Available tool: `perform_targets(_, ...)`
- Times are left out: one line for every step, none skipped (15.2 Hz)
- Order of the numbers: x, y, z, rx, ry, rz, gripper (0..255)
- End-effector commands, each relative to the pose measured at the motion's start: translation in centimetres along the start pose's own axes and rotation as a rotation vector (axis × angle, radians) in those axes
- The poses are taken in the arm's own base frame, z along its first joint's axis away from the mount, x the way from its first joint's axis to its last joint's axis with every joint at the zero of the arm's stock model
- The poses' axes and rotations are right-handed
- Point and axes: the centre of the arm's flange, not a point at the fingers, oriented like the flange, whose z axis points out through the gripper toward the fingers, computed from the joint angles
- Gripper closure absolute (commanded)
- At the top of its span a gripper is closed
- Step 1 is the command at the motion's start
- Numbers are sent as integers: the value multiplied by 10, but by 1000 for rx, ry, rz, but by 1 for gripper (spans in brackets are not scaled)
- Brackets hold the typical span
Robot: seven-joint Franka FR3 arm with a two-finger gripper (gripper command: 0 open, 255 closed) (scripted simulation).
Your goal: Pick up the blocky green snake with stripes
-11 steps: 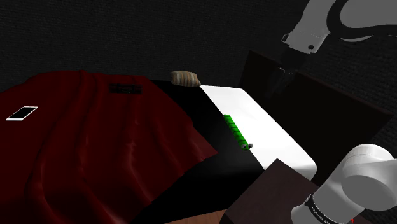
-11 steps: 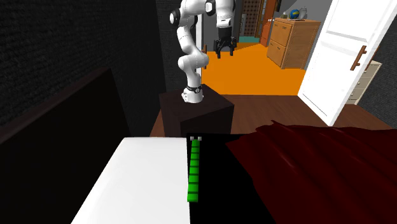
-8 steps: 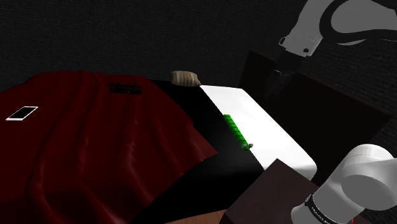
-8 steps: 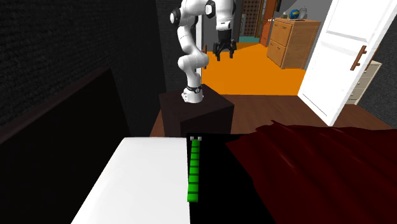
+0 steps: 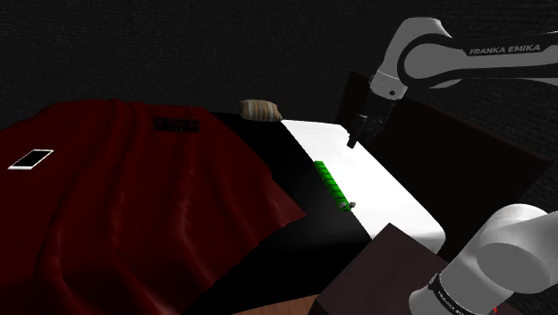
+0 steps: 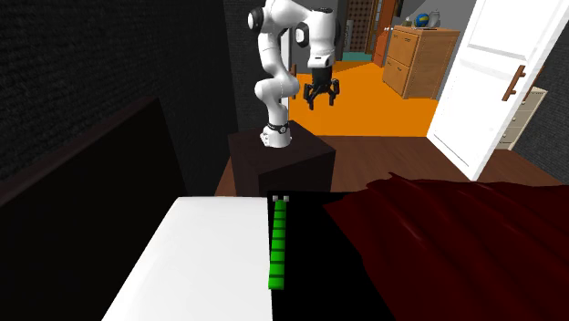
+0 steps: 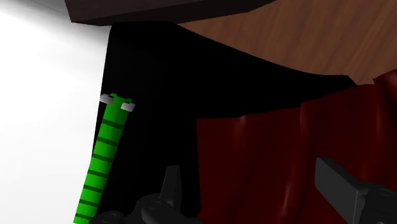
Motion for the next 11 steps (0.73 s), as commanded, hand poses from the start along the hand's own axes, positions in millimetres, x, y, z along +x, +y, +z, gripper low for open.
perform_targets(13, 14, 19, -5, -2, 22, 0)
perform_targets(20, 20, 28, -7, -4, 33, 0)
perform_targets(27, 26, 38, -9, -6, 44, 0)
perform_targets(34, 32, 47, -12, -8, 55, 0)
perform_targets(41, 38, 57, -14, -10, 66, 0)
perform_targets(48, 44, 66, -16, -12, 77, 0)
perform_targets(54, 50, 76, -18, -14, 88, 0)
perform_targets(61, 57, 85, -21, -16, 99, 0)
perform_targets(67, 63, 95, -23, -18, 110, 0)
perform_targets(74, 70, 104, -25, -20, 121, 0)
perform_targets(80, 77, 114, -27, -22, 132, 0)
